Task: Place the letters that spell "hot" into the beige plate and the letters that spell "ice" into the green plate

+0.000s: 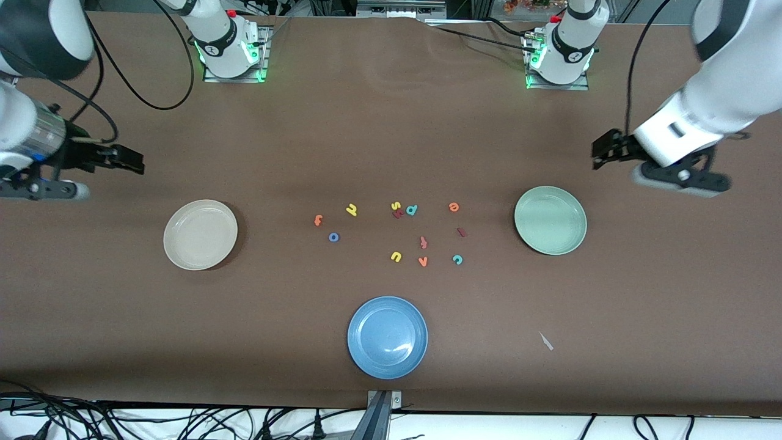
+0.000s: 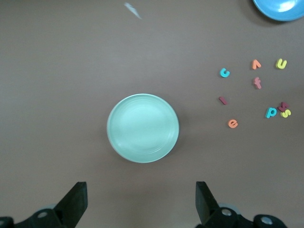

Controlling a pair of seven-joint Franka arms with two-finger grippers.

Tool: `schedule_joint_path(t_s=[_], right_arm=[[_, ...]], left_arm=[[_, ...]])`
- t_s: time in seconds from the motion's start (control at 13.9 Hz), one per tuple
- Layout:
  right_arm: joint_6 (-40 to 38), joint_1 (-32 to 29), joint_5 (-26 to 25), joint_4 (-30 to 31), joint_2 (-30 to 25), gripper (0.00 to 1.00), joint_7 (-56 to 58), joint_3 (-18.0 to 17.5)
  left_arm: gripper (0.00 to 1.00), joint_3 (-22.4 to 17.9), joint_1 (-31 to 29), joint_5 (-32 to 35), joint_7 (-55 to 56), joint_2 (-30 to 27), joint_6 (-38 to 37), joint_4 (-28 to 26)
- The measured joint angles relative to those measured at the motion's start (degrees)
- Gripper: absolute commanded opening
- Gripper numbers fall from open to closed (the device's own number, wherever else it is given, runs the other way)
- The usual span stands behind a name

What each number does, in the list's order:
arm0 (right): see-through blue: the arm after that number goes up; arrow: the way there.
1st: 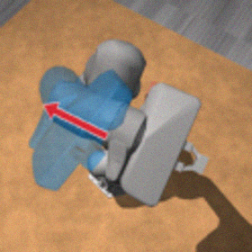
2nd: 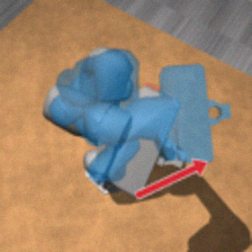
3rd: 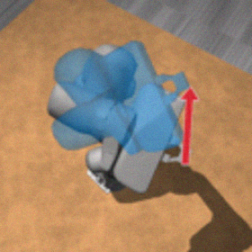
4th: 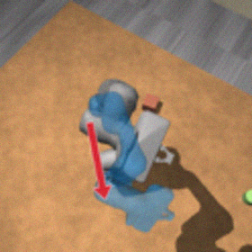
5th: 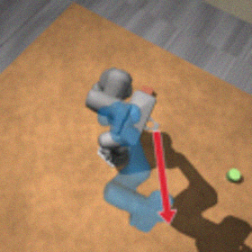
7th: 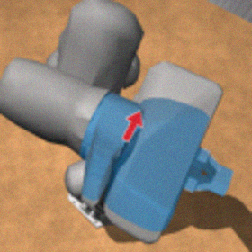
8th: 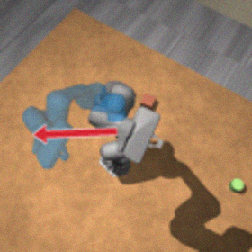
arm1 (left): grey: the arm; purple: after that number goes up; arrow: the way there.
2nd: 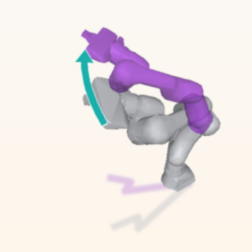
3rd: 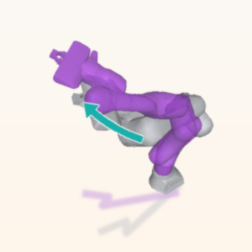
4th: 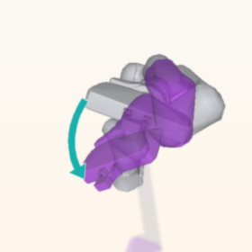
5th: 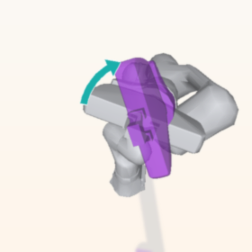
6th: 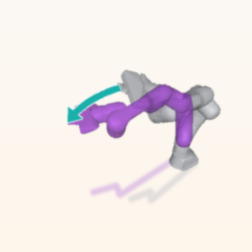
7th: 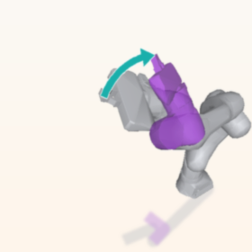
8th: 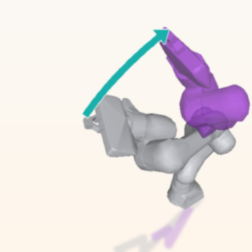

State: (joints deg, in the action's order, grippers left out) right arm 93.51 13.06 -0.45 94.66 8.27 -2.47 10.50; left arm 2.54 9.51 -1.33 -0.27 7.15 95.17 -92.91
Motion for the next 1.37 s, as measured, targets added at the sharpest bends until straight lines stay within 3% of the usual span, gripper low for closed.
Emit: schedule_joint_path(t_s=[0.22, 0.5, 0.79, 1.01, 1.23, 1.37], right_arm=[[2.23, 1.53, 3.01, -0.03, 3.88, 1.0, -0.79, -0.92], [7.81, 5.43, 6.0, 0.28, 7.99, 1.0, -10.32, -1.72], [15.44, 11.35, 6.59, 2.99, 11.88, 1.0, -21.58, -2.22], [25.99, 14.34, 7.92, 8.37, 13.28, 1.0, -28.13, -2.29], [34.19, 16.25, 8.13, 13.17, 14.37, 1.0, -34.61, -2.95], [38.01, 17.07, 8.14, 13.95, 16.53, 1.0, -39.2, -4.23]], left_arm=[[1.0, 0.13, 3.59, -0.03, 0.12, 7.03, 0.38, 3.28], [1.0, 0.21, 7.55, -1.71, 1.81, 12.27, 3.45, 4.22], [1.0, 0.23, 9.82, -2.42, 10.31, 17.46, 9.31, 4.14], [0.98, 0.25, 11.44, -2.44, 18.9, 22.45, 14.5, 3.78], [0.75, 0.29, 13.26, -2.44, 27.06, 25.92, 21.03, 1.49], [0.65, 0.31, 14.01, -2.44, 31.45, 27.49, 24.18, -0.29]])
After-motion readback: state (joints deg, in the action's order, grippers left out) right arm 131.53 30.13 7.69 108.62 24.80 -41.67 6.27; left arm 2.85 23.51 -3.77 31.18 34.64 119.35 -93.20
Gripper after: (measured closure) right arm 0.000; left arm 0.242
